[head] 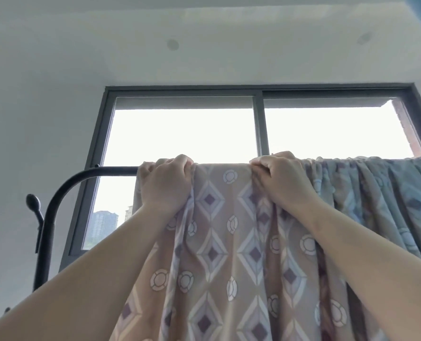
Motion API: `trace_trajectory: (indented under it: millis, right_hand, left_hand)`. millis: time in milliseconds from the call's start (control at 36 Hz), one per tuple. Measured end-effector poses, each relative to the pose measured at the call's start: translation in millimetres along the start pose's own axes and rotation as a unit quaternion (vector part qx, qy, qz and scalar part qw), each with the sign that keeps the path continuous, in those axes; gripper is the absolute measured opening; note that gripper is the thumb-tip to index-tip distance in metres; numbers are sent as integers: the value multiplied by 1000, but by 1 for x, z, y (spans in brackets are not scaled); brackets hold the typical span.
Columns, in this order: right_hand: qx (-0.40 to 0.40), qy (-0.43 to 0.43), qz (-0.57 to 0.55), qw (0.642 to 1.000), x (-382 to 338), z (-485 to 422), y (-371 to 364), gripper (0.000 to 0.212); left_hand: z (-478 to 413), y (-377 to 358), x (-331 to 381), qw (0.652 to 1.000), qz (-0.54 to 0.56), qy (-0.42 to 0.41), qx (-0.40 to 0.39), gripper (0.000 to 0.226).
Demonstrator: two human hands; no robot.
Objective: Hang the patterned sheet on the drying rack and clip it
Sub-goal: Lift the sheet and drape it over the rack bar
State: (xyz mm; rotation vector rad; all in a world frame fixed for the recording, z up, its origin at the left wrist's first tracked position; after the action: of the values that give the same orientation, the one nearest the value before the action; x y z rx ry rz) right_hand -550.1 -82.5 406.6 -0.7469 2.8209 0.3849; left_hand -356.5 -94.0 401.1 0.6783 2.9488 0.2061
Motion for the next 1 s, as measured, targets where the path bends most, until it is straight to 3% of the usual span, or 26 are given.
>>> trace_trajectory:
  millis: [472,611,722,917,1000]
  right_hand:
    - [68,-23,59,996,3,0,7,21]
    - [92,-84,58,990,37,-1,31,14]
    - [88,-135,82,984,39,-2,40,20]
    - [8,-31,89,996,9,10,20,28]
    - [28,-37,47,998,13,6,22,23]
  left_hand:
    - [-12,5,2,999,-38,15,-2,21]
    - [-16,7,-22,997,-34,69,4,17]
    - [-20,7,-9,995,-10,97,-31,15]
    - [-19,-18,36,996,56,-24,-66,31]
    - [-19,-17,30,995,90,-29,-39,25]
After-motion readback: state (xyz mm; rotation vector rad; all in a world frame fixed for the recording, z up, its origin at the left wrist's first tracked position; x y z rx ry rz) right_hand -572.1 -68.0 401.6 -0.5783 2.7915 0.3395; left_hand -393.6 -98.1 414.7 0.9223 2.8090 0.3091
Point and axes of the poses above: each hand's wrist, its own z-axis away from the middle knuckle, its own y-axis out of the back of the hand, x = y × z, the point moved 1 cm from there along -z, towards the middle knuckle, and after that the axes turned 14 degrees about -y, right-handed, at the moved point
